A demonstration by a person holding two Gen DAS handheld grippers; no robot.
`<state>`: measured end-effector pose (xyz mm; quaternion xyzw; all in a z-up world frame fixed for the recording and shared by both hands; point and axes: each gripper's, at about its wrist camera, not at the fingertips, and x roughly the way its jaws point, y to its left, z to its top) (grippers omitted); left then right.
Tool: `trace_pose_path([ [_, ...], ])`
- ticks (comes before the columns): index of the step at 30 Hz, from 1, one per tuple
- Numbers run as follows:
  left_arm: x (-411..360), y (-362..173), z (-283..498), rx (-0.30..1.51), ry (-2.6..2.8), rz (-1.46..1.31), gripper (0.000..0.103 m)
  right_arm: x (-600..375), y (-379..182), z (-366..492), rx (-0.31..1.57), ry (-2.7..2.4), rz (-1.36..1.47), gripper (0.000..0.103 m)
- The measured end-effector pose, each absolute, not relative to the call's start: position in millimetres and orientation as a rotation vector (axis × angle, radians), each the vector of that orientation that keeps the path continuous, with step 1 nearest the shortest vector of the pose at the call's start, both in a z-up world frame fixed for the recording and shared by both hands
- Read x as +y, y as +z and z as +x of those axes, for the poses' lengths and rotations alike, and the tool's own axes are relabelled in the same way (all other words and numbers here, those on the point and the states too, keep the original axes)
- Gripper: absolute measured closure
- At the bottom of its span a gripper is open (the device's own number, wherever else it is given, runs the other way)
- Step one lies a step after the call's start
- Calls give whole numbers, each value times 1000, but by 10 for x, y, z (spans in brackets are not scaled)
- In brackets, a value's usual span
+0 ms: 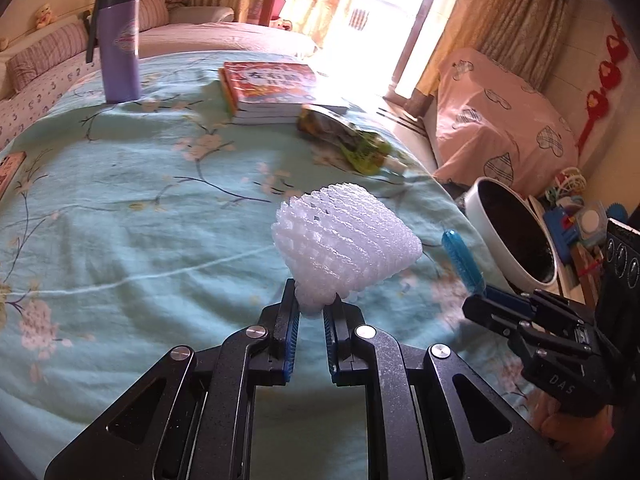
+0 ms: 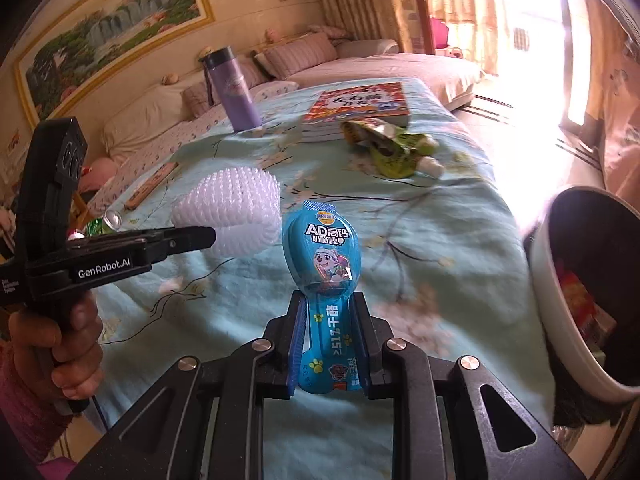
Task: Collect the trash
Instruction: 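Carry the white scrubber with the left tool while the right tool carries the blue candy pack over the bin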
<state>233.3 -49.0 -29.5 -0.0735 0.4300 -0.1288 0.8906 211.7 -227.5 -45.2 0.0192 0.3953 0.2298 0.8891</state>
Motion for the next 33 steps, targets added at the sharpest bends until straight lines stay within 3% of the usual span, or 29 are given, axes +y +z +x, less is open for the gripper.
trace_pose_path([
  [33,-1784,-129,2161,891,-434,-18,92,-3540,-261,1664,727,293,227,81],
])
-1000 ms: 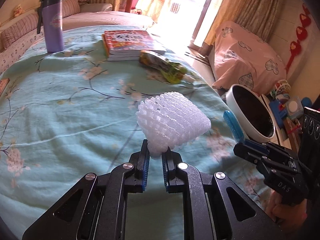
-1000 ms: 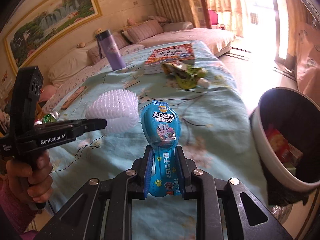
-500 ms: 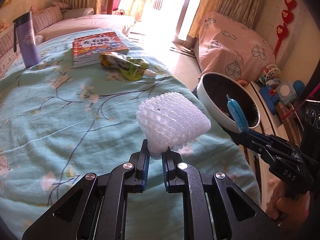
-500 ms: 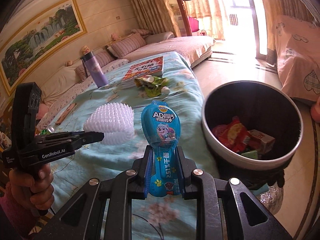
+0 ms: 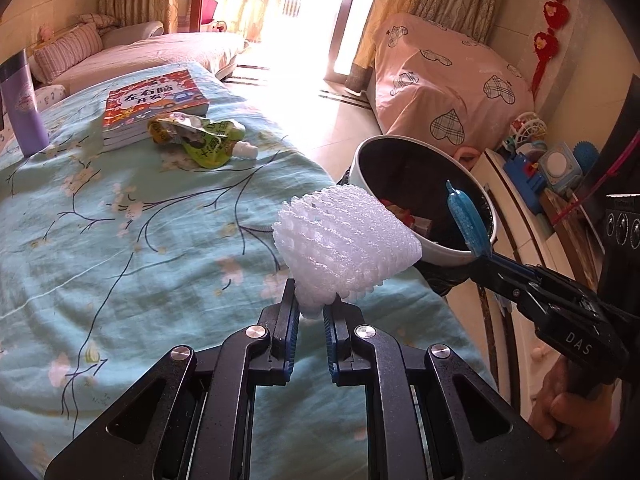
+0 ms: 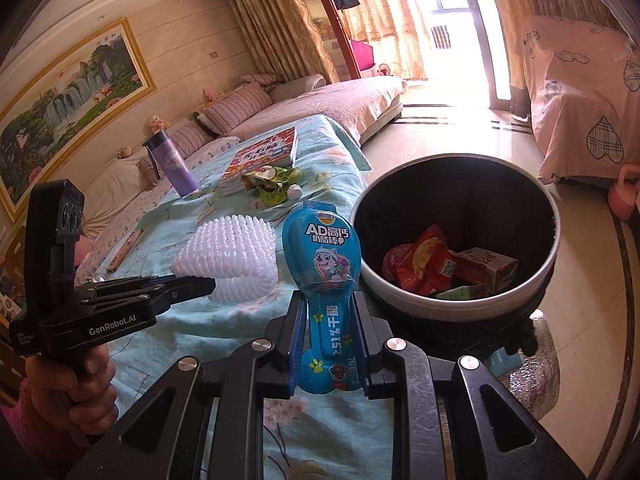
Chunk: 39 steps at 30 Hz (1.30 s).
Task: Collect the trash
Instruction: 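Carry the white scrubber with the left tool while the right tool carries the blue candy pack over the bin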
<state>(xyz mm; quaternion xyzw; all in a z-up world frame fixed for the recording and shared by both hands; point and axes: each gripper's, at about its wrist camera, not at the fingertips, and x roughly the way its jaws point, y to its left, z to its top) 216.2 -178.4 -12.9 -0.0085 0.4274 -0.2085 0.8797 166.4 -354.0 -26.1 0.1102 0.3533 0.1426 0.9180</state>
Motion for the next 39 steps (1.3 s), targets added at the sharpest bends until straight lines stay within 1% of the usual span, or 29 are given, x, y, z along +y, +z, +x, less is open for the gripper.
trace_pose_path([
  [9,-2050,-23,2205,869,-475,24,92,-3831,-226,1689,711,231,246,81],
  [25,-2526,96,2369,856,-521,75,92,-4074,-147,1785,688,180,262,81],
  [39,-2764,67,2527,869,-530,109,92,-4243,-137,1947,696,161,279,81],
])
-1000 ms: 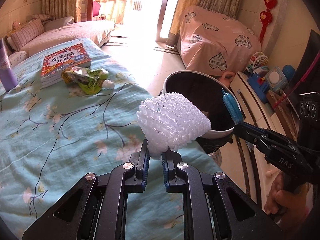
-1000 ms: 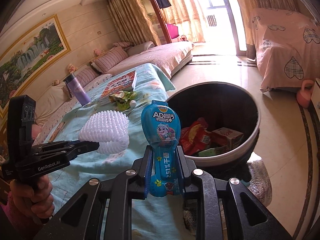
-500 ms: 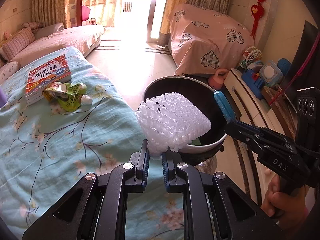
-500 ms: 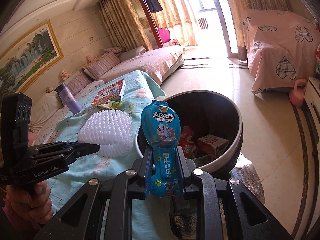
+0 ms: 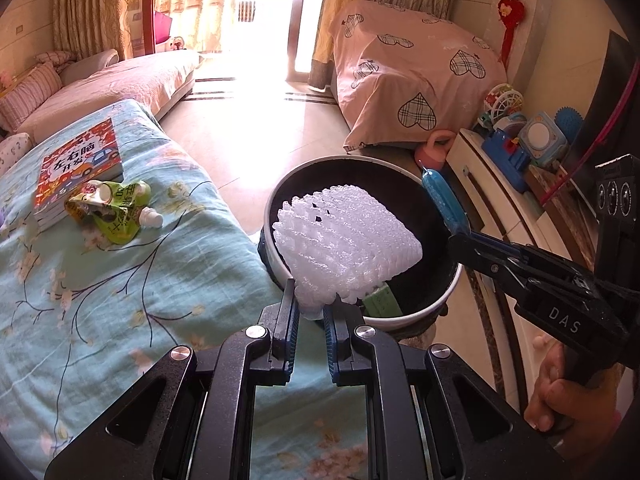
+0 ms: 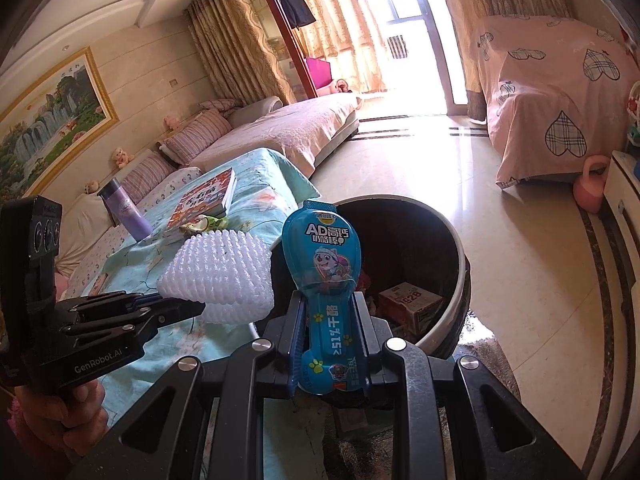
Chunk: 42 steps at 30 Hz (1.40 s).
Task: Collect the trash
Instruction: 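Carry the white scrubber with the left tool while the right tool carries the blue candy pack over the bin, then open the left tool over the bin while the right tool opens to drop the blue candy pack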
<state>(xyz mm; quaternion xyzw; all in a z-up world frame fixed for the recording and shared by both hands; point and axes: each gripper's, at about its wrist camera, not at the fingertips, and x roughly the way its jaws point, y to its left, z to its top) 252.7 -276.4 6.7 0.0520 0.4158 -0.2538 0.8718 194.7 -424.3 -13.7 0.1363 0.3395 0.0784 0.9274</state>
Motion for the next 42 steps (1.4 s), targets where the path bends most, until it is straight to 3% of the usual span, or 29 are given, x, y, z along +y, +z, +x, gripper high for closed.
trace_pose_path([
  [42,-3065,-171,3008,962,-541,132,92,-4366,-299,2363,774,135,288,81],
])
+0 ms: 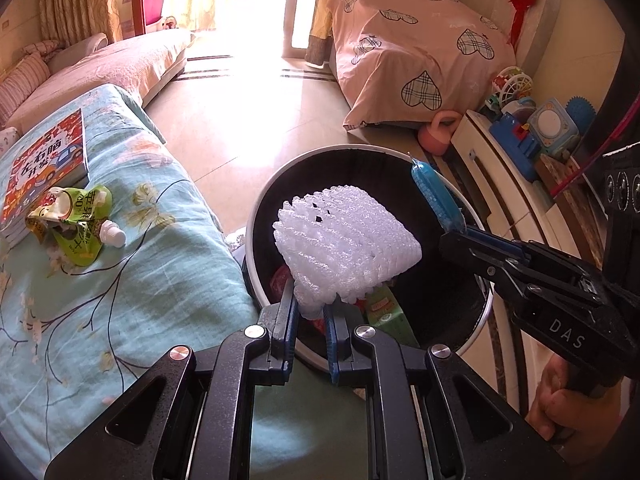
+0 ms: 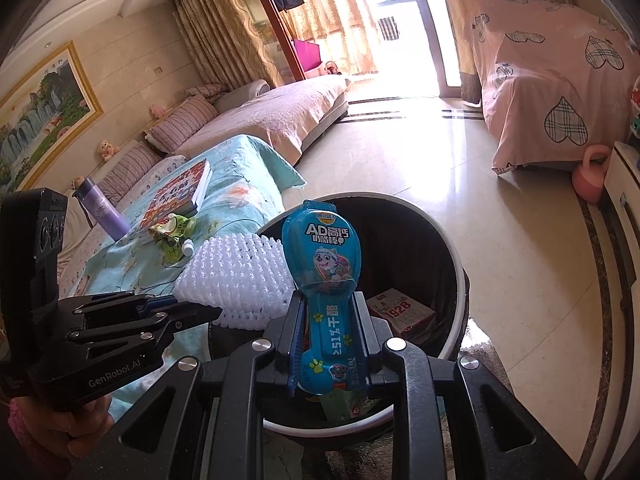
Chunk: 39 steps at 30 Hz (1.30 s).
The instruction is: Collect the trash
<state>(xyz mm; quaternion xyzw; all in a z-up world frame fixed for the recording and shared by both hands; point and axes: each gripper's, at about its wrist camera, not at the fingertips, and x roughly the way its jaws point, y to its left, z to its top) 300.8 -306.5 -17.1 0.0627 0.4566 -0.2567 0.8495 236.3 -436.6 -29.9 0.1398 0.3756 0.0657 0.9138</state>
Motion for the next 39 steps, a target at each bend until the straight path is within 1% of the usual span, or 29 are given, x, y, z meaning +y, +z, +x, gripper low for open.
trace_pose_path([
  [4,-3094,-164,3013,961,-545,135,92,-4362,-306,2390,782,132,289,81],
  [6,-3122,-161,3011,961,-542,142,89,-4368,-316,2409,790,133,293,80],
  [7,-3138,-164,3015,965,-541,147,87,-4371,-326,2424,796,136,292,77],
  [8,-3145,-170,3020,971,-537,151,76,-4372,-334,2437,801,133,289,77],
  [9,-3145,-174,3020,973,-531,154,61,-4378,-345,2449,805,126,288,73],
  [10,-3129,-174,3014,967,-525,155,55,-4394,-356,2453,807,122,294,61],
  [11,-3112,-168,3005,959,-520,156,48,-4418,-365,2446,806,119,306,56],
  [12,-3091,-168,2998,957,-516,156,46,-4437,-367,2434,803,113,314,52],
  [14,-3033,-177,2990,964,-511,143,45,-4466,-361,2405,798,105,328,51],
  [17,-2911,-160,2931,957,-509,117,45,-4486,-330,2337,785,105,354,45],
  [19,-2818,-137,2864,943,-503,99,43,-4462,-285,2275,767,110,358,34],
  [20,-2762,-125,2830,936,-499,87,42,-4444,-257,2241,757,113,360,31],
  [21,-2689,-114,2783,927,-491,71,38,-4422,-227,2198,745,118,366,24],
  [22,-2599,-104,2726,917,-481,50,36,-4392,-195,2150,734,121,370,20],
  [23,-2523,-100,2679,911,-472,35,30,-4353,-170,2120,726,122,368,19],
  [24,-2422,-95,2612,898,-457,18,27,-4306,-135,2074,716,123,361,16],
  [28,-2013,-79,2365,858,-408,-55,27,-4053,-27,1840,666,156,348,3],
  [34,-1427,-33,1925,789,-329,-115,25,-3582,7,1522,641,216,355,2],
  [36,-1218,-29,1756,764,-292,-128,23,-3435,-3,1410,627,228,346,2],
  [39,-946,-34,1565,739,-252,-159,21,-3249,-38,1267,611,241,335,1],
])
